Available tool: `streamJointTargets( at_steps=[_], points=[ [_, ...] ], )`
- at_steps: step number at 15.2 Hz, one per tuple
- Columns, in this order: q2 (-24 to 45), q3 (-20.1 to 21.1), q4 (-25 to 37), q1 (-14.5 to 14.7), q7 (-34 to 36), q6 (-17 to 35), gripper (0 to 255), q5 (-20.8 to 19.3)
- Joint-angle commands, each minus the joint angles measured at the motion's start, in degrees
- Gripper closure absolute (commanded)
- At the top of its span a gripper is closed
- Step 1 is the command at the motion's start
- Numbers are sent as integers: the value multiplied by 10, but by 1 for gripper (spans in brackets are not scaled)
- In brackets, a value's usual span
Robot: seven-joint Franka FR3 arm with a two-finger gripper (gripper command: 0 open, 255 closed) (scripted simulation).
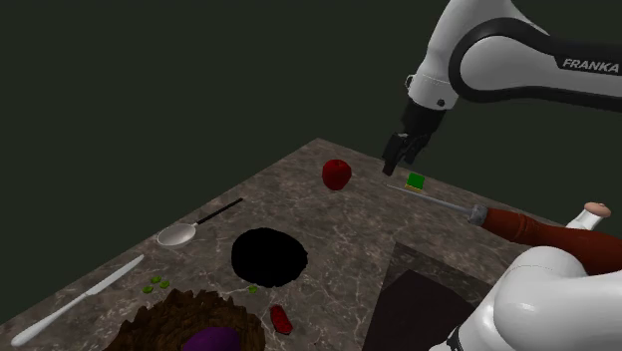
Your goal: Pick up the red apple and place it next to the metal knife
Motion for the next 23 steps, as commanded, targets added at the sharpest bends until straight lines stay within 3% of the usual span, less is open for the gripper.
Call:
streamJointTargets(
  at_steps=[1,7,13,18,23],
  points=[
    [0,0,0,0,0,0,0,0],
    [80,-71,1,-2,-111,100,0,-29],
    [188,-137,40,6,-225,189,0,-31],
    [293,-186,99,21,-327,245,0,-2],
    [407,-223,181,31,-440,279,0,58]
  ],
)
